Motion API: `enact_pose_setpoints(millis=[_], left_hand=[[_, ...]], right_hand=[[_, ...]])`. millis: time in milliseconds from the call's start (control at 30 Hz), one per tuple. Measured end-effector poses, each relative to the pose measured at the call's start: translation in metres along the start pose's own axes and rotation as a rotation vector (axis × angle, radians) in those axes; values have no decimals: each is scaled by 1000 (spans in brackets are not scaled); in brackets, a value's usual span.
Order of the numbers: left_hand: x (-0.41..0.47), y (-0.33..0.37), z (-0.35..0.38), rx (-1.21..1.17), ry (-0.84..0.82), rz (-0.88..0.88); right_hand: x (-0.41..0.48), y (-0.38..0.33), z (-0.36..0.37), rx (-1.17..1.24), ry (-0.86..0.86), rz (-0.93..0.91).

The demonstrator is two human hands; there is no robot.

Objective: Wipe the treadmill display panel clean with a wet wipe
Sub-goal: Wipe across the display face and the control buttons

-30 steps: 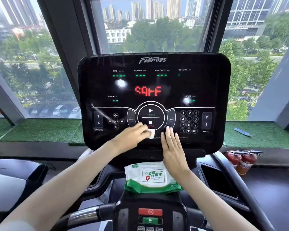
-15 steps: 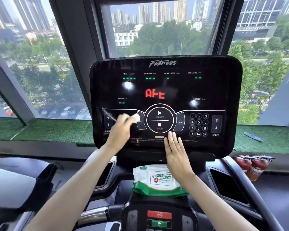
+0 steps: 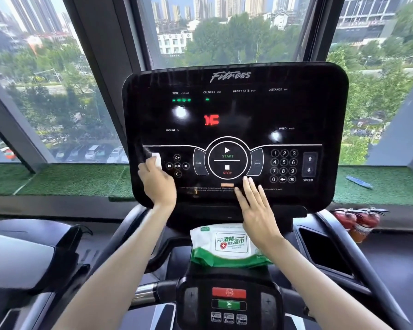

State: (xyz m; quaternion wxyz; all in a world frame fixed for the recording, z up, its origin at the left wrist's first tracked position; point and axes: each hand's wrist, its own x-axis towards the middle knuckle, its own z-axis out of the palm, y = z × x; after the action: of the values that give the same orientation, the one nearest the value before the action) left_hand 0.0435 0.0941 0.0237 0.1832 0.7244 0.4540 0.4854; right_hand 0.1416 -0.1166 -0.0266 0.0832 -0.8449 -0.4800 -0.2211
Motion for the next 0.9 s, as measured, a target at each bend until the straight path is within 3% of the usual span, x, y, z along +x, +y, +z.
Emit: enact_pose_setpoints(millis=[67, 500, 600, 700, 733, 800, 900], left_hand=[[-26, 18, 10, -22, -24, -21], [-158, 150, 69, -186, -462, 254], [-169, 169, 84, -194, -552, 363], [-172, 184, 91, -353, -705, 520], [-169, 186, 89, -423, -696, 557], [-151, 185, 84, -482, -524, 581], [-114, 180, 84, -319, -298, 612]], right_hand=[[-4, 6, -3, 12, 10, 14], [-37, 76, -18, 147, 113, 254], [-47, 95, -24, 197, 107, 334], [-58, 111, -30, 254, 142, 433], [-61, 115, -31, 268, 150, 468], [-65, 122, -31, 285, 156, 525], [-65, 123, -29, 308, 143, 565]])
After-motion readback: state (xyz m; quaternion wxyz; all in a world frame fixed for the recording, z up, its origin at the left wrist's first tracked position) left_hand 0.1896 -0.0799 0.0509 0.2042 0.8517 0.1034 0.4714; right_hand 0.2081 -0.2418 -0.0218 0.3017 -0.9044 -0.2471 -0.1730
